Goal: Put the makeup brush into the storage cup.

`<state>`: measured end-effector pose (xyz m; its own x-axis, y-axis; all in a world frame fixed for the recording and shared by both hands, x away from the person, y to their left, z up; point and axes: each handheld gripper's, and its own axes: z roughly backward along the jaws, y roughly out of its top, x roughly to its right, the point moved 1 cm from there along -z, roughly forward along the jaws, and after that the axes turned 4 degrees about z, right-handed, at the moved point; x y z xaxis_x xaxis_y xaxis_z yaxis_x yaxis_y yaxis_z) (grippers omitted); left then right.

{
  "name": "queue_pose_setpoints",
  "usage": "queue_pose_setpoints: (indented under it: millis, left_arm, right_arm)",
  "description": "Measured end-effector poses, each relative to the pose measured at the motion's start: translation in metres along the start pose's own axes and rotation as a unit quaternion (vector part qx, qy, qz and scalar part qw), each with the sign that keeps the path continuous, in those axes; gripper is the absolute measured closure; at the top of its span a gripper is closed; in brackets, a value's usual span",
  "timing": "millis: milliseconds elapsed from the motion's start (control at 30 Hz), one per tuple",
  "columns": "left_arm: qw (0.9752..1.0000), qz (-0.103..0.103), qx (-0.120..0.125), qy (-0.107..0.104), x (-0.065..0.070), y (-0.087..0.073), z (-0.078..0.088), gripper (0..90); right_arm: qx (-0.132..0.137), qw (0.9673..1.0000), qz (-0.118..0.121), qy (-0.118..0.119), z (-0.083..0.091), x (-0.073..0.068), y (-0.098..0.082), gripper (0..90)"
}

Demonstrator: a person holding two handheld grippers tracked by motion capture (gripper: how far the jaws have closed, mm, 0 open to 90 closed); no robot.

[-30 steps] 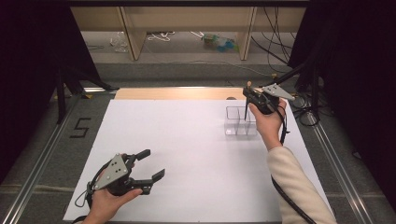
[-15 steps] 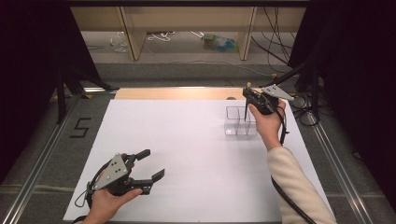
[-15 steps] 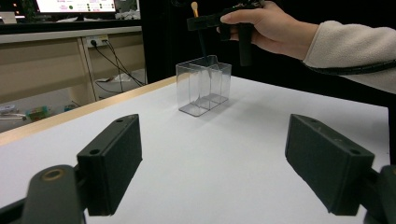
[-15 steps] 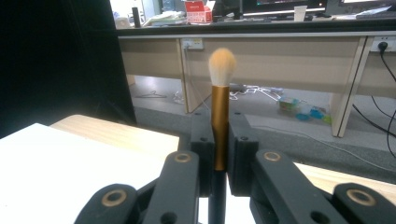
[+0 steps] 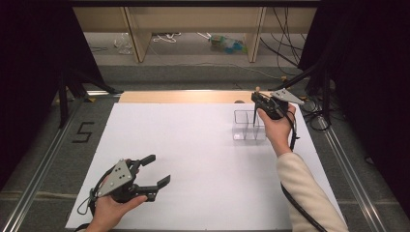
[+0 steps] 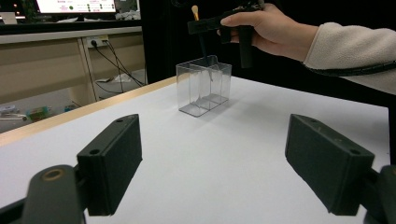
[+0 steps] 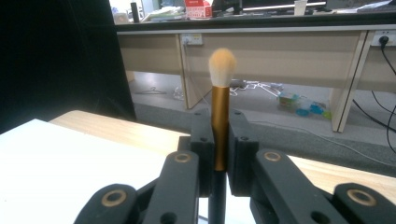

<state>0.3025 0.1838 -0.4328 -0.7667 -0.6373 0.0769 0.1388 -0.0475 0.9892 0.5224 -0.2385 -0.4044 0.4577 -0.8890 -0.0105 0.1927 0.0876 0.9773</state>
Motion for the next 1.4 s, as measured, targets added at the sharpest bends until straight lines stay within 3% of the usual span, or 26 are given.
queue_pose_setpoints:
  millis: [1067,1167,1400]
  left_arm:
    - [1.0000,0.003,0.000,0.001,0.001,0.000,0.000,18.8]
    - [1.0000,0.007,0.001,0.002,0.001,0.000,0.000,18.8]
    - [1.0000,0.000,0.000,0.002,0.000,0.000,0.000,18.8]
  right_arm:
    - [-0.021,0.9998,0.001,-0.005,-0.001,0.001,-0.008,83.6]
    - [-0.035,0.9994,-0.004,-0.005,0.000,0.001,-0.009,83.6]
    - [-0.039,0.9993,0.001,-0.001,-0.001,0.001,-0.011,83.6]
